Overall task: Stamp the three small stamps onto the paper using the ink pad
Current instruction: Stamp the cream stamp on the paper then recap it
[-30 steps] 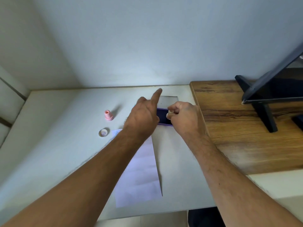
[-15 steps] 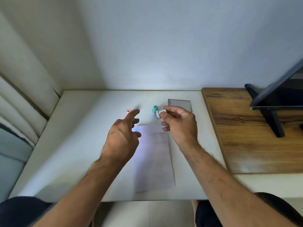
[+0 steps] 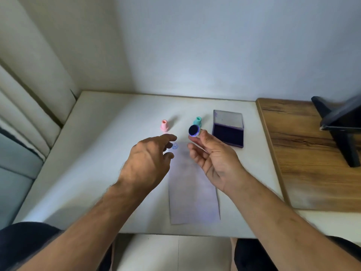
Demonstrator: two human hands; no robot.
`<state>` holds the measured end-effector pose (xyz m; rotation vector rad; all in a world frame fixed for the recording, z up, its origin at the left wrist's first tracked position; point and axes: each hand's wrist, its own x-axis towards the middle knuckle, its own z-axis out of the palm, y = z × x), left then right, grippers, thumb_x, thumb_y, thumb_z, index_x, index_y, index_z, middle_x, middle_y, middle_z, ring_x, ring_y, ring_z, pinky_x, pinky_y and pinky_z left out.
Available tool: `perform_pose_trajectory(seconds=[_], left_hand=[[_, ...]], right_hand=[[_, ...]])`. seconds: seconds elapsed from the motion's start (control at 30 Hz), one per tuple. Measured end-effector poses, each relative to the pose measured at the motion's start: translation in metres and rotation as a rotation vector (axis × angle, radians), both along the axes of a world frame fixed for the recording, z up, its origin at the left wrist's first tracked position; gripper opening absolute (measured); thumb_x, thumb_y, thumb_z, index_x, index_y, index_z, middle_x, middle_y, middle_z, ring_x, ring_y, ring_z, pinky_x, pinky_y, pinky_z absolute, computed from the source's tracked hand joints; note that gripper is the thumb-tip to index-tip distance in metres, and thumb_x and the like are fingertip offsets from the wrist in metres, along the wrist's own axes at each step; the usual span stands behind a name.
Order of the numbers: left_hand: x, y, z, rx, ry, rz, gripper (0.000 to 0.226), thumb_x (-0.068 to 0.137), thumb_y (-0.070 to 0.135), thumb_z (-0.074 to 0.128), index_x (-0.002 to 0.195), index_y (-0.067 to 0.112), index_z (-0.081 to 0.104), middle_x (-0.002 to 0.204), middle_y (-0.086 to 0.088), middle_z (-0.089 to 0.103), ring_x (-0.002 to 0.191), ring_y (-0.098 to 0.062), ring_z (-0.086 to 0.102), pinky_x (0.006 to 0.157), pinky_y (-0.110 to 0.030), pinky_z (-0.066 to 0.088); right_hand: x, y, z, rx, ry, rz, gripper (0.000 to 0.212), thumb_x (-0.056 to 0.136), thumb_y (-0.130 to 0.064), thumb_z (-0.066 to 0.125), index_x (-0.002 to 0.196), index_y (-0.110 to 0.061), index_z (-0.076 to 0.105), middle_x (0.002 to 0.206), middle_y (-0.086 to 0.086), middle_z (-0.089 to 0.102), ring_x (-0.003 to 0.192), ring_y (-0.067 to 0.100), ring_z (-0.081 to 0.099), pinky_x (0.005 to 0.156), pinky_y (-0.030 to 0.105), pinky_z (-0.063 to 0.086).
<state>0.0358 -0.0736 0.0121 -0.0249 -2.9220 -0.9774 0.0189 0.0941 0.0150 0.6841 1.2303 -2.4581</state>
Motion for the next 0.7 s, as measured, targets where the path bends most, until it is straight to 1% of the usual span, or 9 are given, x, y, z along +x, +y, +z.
perform_pose_trajectory(seconds=[0.07,0.13,0.2,0.3,0.4,0.47,0.6,0.63,0.7], left_hand=[[-0.008,0.001,-0.002,-0.043,0.031,-0.012,0.038,0.086,0.020,0.069,0.122,0.032,0.064,0.104,0.010,0.072,0.087,-0.015,0.067,0.083,-0.030,0.054],[-0.017,0.004,-0.005,-0.057,0.069,-0.017,0.035,0.085,0.025,0.070,0.120,0.030,0.065,0.101,0.004,0.072,0.084,-0.019,0.067,0.079,-0.034,0.056],[-0.024,0.009,-0.008,-0.059,0.105,-0.031,0.033,0.085,0.028,0.071,0.118,0.027,0.067,0.099,0.001,0.072,0.082,-0.021,0.067,0.076,-0.035,0.056],[-0.028,0.013,-0.014,-0.078,0.165,-0.053,0.031,0.083,0.024,0.074,0.113,0.020,0.069,0.095,0.000,0.074,0.080,-0.024,0.067,0.071,-0.033,0.056],[-0.028,0.009,-0.020,-0.133,0.192,-0.081,0.033,0.079,0.021,0.078,0.110,0.018,0.071,0.091,-0.002,0.074,0.085,-0.027,0.065,0.070,-0.031,0.053],[-0.027,0.004,-0.026,-0.191,0.199,-0.113,0.035,0.076,0.021,0.080,0.110,0.018,0.071,0.091,-0.001,0.074,0.090,-0.028,0.063,0.074,-0.033,0.054],[-0.025,-0.001,-0.036,-0.256,0.143,-0.122,0.040,0.075,0.025,0.080,0.113,0.018,0.071,0.094,0.001,0.074,0.093,-0.031,0.061,0.080,-0.039,0.052],[-0.025,-0.001,-0.037,-0.260,0.134,-0.125,0.041,0.074,0.025,0.080,0.113,0.017,0.070,0.095,0.000,0.074,0.093,-0.031,0.061,0.080,-0.040,0.052],[-0.025,-0.001,-0.039,-0.260,0.128,-0.138,0.041,0.074,0.023,0.079,0.114,0.016,0.070,0.098,-0.001,0.074,0.094,-0.032,0.061,0.082,-0.041,0.052]], right_hand=[[-0.003,0.001,-0.002,-0.117,0.004,0.044,0.018,0.079,-0.022,0.073,0.088,-0.007,0.079,0.101,0.013,0.076,0.074,0.021,0.074,0.061,0.026,0.059],[-0.007,0.002,-0.004,-0.183,0.023,0.072,0.020,0.074,-0.021,0.074,0.089,-0.009,0.079,0.102,0.011,0.076,0.075,0.020,0.074,0.062,0.026,0.059],[-0.011,0.004,-0.006,-0.185,0.060,0.084,0.021,0.073,-0.021,0.074,0.091,-0.012,0.079,0.100,0.009,0.076,0.075,0.020,0.074,0.062,0.025,0.058],[-0.020,0.005,-0.010,-0.085,0.132,0.085,0.019,0.076,-0.020,0.073,0.094,-0.015,0.079,0.096,0.008,0.076,0.078,0.021,0.074,0.064,0.027,0.058],[-0.028,0.007,-0.015,0.093,0.176,0.028,0.016,0.077,-0.016,0.076,0.094,-0.015,0.077,0.086,0.008,0.075,0.078,0.023,0.073,0.065,0.031,0.059],[-0.030,0.009,-0.020,0.294,0.217,-0.011,0.014,0.080,-0.011,0.078,0.093,-0.016,0.076,0.082,0.005,0.076,0.077,0.022,0.073,0.065,0.032,0.058],[-0.025,0.003,-0.027,0.682,0.348,-0.003,0.019,0.073,-0.021,0.082,0.090,-0.025,0.076,0.080,-0.004,0.077,0.078,0.015,0.073,0.066,0.033,0.059],[-0.024,0.002,-0.029,0.768,0.362,0.014,0.020,0.073,-0.024,0.083,0.091,-0.027,0.075,0.080,-0.008,0.077,0.077,0.010,0.073,0.069,0.032,0.059],[-0.022,-0.001,-0.034,0.911,0.404,0.049,0.021,0.074,-0.025,0.083,0.093,-0.030,0.075,0.081,-0.015,0.076,0.077,0.004,0.072,0.073,0.021,0.057]])
